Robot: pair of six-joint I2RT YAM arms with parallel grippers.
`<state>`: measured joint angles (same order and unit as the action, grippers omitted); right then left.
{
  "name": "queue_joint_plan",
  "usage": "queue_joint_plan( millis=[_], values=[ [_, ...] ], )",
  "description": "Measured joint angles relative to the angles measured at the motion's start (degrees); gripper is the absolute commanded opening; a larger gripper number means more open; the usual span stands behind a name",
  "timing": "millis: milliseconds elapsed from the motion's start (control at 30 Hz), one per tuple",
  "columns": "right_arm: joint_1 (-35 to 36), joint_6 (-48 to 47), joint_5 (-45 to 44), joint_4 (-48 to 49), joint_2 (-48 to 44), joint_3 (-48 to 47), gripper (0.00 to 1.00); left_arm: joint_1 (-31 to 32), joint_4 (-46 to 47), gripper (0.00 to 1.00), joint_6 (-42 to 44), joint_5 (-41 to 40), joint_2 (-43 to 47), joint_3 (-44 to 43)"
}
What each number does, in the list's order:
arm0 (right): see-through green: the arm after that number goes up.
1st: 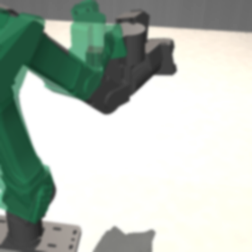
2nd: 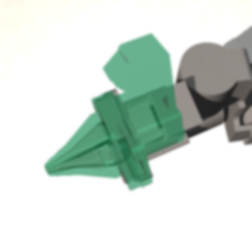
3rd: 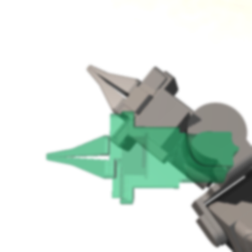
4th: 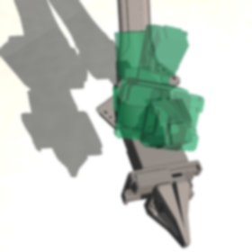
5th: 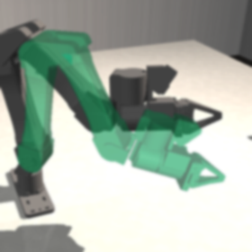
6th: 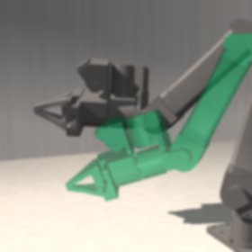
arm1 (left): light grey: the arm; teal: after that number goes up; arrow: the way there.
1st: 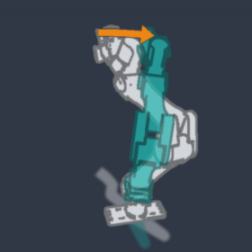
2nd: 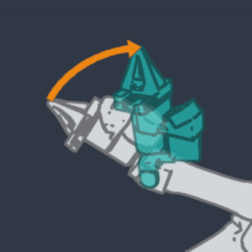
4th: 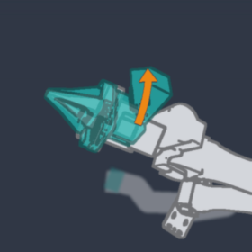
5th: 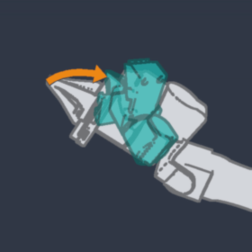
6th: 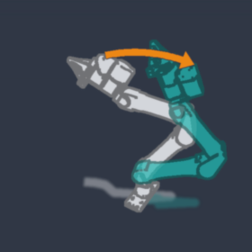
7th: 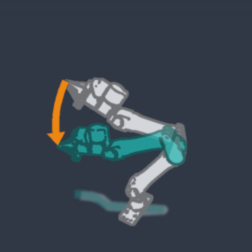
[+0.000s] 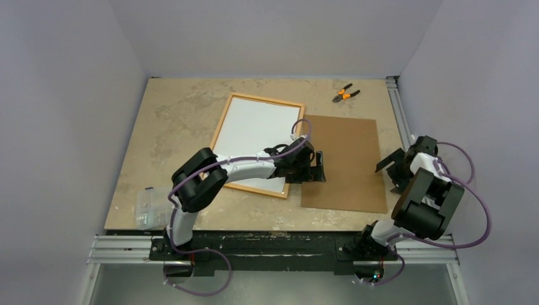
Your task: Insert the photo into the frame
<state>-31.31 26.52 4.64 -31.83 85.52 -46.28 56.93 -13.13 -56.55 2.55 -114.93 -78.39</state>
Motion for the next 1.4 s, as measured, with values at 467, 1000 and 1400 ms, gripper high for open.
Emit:
queue_joint_plan(
  millis=[467, 1000, 1400],
  values=[
    [-0.9, -1.36, 13.62, 6.16, 0.96, 1.75, 0.84, -2.08, 6.12, 0.99, -0.74, 3.34, 0.96, 2.97],
    [-1.33, -2.14, 18.97, 10.32, -0.76, 4.04, 0.83, -2.89, 1.03, 0.98, 4.98, 5.05, 6.82, 0.59],
    [3.1, -0.98, 24.92, 14.47, -2.82, 8.02, 0.82, -2.82, -0.26, 0.99, 5.03, 1.01, 18.23, 6.05]
  ],
)
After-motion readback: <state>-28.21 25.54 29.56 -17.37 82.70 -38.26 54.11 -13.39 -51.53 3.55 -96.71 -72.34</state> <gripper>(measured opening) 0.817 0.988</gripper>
